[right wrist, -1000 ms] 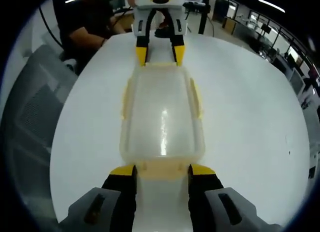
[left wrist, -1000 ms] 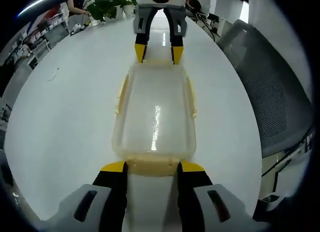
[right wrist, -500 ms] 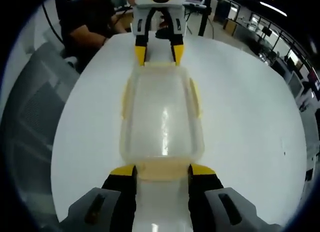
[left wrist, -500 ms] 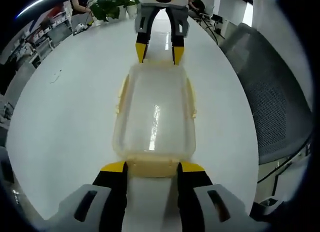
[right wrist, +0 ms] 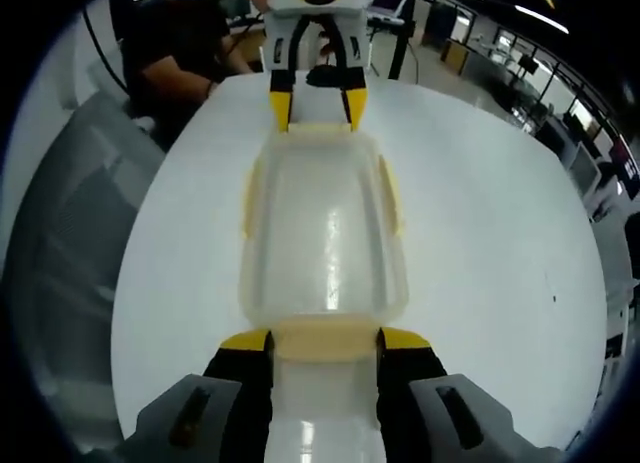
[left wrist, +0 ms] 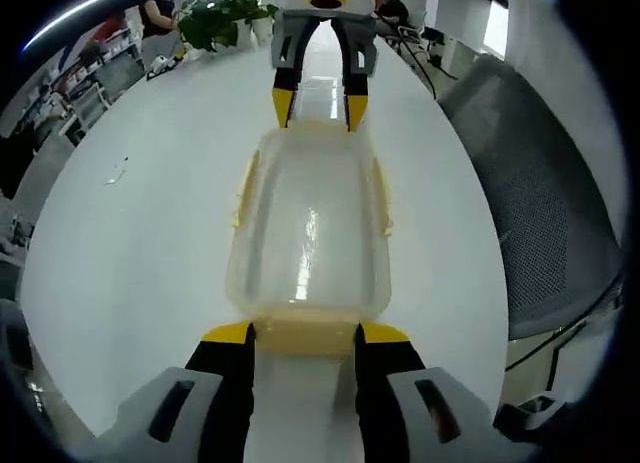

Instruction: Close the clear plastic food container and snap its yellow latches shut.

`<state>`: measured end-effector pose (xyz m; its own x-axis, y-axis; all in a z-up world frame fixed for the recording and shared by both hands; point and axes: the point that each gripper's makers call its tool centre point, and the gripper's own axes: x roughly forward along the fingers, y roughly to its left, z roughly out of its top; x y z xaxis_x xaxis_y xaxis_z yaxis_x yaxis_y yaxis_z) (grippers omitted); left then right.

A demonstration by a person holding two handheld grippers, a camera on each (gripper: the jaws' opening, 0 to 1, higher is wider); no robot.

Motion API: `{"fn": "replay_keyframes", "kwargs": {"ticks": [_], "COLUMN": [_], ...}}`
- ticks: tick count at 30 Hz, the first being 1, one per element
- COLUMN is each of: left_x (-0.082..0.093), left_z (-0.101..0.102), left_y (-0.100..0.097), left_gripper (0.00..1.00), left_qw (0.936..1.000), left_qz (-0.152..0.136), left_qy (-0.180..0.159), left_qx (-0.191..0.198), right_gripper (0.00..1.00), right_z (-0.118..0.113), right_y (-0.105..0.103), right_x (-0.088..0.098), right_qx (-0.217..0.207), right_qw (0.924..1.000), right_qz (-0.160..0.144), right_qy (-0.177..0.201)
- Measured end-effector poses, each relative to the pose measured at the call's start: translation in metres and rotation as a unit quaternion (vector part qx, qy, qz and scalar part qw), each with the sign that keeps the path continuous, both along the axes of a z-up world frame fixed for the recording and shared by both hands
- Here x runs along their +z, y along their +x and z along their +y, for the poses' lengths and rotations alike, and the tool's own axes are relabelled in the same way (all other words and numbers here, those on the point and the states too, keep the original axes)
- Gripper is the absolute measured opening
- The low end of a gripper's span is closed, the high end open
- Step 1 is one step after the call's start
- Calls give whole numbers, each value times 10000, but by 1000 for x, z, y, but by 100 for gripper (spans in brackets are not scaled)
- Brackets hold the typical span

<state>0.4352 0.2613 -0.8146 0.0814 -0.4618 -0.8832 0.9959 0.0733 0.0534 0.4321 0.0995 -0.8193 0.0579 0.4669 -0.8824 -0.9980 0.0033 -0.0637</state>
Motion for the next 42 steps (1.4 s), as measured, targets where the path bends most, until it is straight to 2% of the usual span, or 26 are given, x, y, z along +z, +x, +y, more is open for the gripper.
{"fn": "replay_keyframes", "kwargs": {"ticks": [24,42], "left_x": [39,49], "left_z": [-38,-75], "left_y": [-4,-15], "left_gripper": [38,38], "left_qw": [10000,9999], "left_qz": [-62,-37], "left_qy": [-24,-107], "left_qx": [-61,-36], "right_gripper": [39,39], "right_z": [-37,-74], "right_y": [-6,-16], "right_x": [38,48], "right_qx": [-82,-95], "right_qw": [9999,9999], "right_qz": [-90,-106], "right_qy": [-2,-41]}}
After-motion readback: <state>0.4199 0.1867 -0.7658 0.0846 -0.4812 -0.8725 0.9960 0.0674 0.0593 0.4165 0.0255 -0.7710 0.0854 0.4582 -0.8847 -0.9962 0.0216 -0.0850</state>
